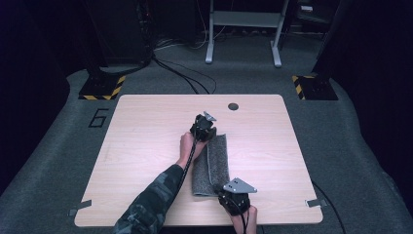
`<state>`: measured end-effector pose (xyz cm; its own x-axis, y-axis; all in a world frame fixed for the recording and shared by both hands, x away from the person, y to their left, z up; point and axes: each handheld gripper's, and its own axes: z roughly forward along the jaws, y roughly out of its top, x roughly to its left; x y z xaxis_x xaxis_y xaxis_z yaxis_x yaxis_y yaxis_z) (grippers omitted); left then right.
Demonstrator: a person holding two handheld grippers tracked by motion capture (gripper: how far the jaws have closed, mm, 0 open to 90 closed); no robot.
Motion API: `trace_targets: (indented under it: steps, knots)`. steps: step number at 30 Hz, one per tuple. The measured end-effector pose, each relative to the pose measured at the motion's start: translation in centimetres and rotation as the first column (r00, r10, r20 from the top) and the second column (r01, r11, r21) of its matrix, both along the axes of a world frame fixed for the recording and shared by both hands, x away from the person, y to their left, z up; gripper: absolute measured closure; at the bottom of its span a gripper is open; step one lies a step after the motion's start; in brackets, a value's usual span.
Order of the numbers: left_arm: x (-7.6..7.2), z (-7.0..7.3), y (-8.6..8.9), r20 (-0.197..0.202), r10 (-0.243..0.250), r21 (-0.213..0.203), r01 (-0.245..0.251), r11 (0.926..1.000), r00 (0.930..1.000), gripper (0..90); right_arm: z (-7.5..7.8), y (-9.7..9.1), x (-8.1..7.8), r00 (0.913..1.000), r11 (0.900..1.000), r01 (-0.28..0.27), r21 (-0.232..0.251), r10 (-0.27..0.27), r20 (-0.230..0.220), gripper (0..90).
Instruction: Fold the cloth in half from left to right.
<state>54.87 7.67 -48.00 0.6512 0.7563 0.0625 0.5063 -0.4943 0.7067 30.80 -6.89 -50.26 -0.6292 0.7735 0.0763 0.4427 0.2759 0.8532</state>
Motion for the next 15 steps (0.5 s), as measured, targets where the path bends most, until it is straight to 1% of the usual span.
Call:
trace_targets:
  steps: [2, 3, 4, 5, 6, 7, 8, 9, 10, 11, 12, 13, 14, 15]
  knots:
    - [0.1, -0.1, -0.1, -0.002, 0.001, -0.015, -0.001, 0.9999, 1.0, 83.3, -0.1, -0.2, 0.0, 1.0, 1.0, 0.006, -0.003, -0.006, -0.004, 86.6]
    - [0.1, -0.2, -0.2, -0.005, 0.003, -0.024, -0.003, 0.9997, 1.0, 81.3, -0.1, -0.3, 0.1, 1.0, 0.9999, 0.009, -0.006, -0.009, -0.001, 85.9]
    - [0.1, -0.1, -0.2, -0.007, 0.005, -0.015, -0.005, 0.9999, 1.0, 75.8, -0.1, -0.4, 0.1, 0.9999, 0.9999, 0.012, -0.01, -0.012, -0.003, 84.6]
    - [0.2, -0.2, -0.2, -0.009, 0.005, -0.024, -0.006, 0.9997, 0.9999, 67.5, -0.2, -0.5, 0.1, 0.9998, 0.9998, 0.017, -0.011, -0.017, -0.009, 83.6]
    - [0.2, -0.1, -0.2, -0.013, 0.013, -0.028, -0.014, 0.9995, 0.9998, 61.3, -0.2, -0.6, 0.1, 0.9998, 0.9996, 0.021, -0.017, -0.021, -0.006, 82.8]
    - [0.2, 0.0, 0.0, -0.019, 0.018, -0.041, -0.019, 0.999, 0.9997, 51.9, -0.3, -0.8, 0.1, 0.9994, 0.9992, 0.035, -0.022, -0.035, -0.008, 80.9]
    - [0.2, 0.1, 0.2, -0.02, 0.019, -0.054, -0.02, 0.9983, 0.9996, 45.6, -0.4, -1.2, 0.1, 0.9991, 0.9988, 0.039, -0.029, -0.04, -0.012, 79.5]
    - [0.2, 0.2, 0.3, -0.028, 0.024, -0.062, -0.026, 0.9978, 0.9993, 41.9, -0.5, -1.3, 0.0, 0.9984, 0.9984, 0.052, -0.022, -0.053, -0.019, 78.8]
    - [0.1, 0.4, 0.6, -0.026, 0.029, -0.07, -0.03, 0.9971, 0.9992, 35.6, -0.7, -1.9, 0.0, 0.9972, 0.9974, 0.069, -0.024, -0.069, -0.029, 78.3]
    - [0.1, 0.4, 0.8, -0.02, 0.033, -0.083, -0.034, 0.9959, 0.9993, 35.6, -0.7, -1.9, 0.0, 0.9972, 0.9974, 0.069, -0.024, -0.069, -0.029, 76.5]
    - [0.0, 0.7, 1.1, -0.014, 0.037, -0.074, -0.038, 0.9965, 0.9992, 32.6, -0.7, -2.1, 0.0, 0.9963, 0.9968, 0.077, -0.022, -0.078, -0.035, 75.6]
    - [0.0, 0.7, 1.3, -0.014, 0.038, -0.077, -0.039, 0.9962, 0.9992, 30.9, -0.9, -2.5, -0.1, 0.9956, 0.9961, 0.085, -0.025, -0.085, -0.038, 74.7]
    - [-0.1, 0.8, 1.5, -0.012, 0.044, -0.09, -0.045, 0.9949, 0.9989, 30.3, -0.9, -2.7, -0.1, 0.9948, 0.9956, 0.092, -0.022, -0.092, -0.042, 73.5]
    - [-0.2, 0.9, 1.8, -0.013, 0.043, -0.083, -0.044, 0.9956, 0.999, 29.2, -1.0, -3.1, -0.1, 0.9933, 0.9944, 0.104, -0.021, -0.104, -0.049, 72.3]
